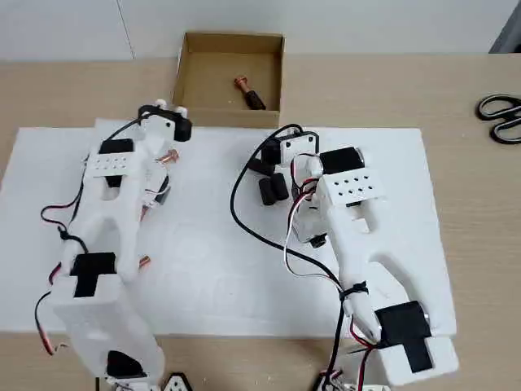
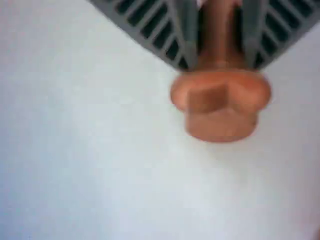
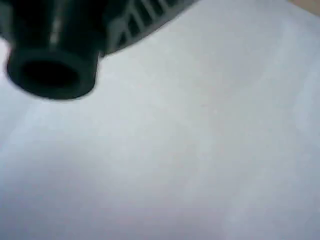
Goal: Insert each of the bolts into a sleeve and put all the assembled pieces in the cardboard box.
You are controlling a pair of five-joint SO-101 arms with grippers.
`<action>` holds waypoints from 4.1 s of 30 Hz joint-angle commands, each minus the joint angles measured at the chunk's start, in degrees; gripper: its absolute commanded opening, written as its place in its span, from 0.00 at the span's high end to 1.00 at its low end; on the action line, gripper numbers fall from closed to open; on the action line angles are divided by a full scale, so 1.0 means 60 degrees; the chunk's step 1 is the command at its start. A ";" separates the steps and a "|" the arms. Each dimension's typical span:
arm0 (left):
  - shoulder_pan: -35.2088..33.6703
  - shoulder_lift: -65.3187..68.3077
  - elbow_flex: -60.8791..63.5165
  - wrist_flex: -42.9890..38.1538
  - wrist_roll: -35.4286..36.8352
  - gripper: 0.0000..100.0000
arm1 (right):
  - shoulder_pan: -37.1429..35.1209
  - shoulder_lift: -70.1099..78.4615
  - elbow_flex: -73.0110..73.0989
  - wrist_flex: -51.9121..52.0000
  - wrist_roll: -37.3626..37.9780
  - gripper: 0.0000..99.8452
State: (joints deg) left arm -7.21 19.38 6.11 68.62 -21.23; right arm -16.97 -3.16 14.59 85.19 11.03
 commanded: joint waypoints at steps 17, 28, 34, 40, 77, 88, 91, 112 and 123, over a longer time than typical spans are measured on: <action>0.0440 -0.7033 -0.0359 0.3326 -0.0044 0.99 | 0.0037 -0.0066 -0.3458 0.2088 0.0117 1.00; 0.0440 -1.0886 -0.0300 0.3370 -0.0029 0.99 | -0.0315 -0.3978 -0.4249 0.2205 0.0073 1.00; 0.0440 -1.1546 0.0095 0.3121 0.2227 0.99 | -0.0330 -0.6484 -0.2476 0.2176 0.0117 1.00; 0.0484 -1.1868 0.1194 0.1700 0.5201 0.99 | -0.0330 -0.8505 0.0396 0.1048 0.0059 1.00; 0.5597 -1.2059 0.6410 -0.4762 0.7370 0.99 | -0.2571 -1.5011 0.9172 -0.4696 -0.2476 1.00; 0.5597 -1.2557 0.6440 -0.5128 0.7429 0.99 | -0.2601 -1.4806 1.0447 -0.6454 -0.3531 1.00; 0.5817 -1.2557 0.6454 -0.5172 0.7546 0.99 | -0.2601 -1.4762 1.0462 -0.6571 -0.3531 1.00; 0.6286 -1.2571 0.7465 -0.5861 0.7897 0.99 | -0.3099 -1.4821 1.0374 -0.6864 -0.3531 1.00; 0.6286 -1.2571 0.7553 -0.5832 0.7883 0.99 | -0.3084 -1.4835 1.0330 -0.6923 -0.3531 1.00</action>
State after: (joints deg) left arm 30.33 -54.46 51.65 34.95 25.89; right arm -35.52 -91.87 77.71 45.27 -9.63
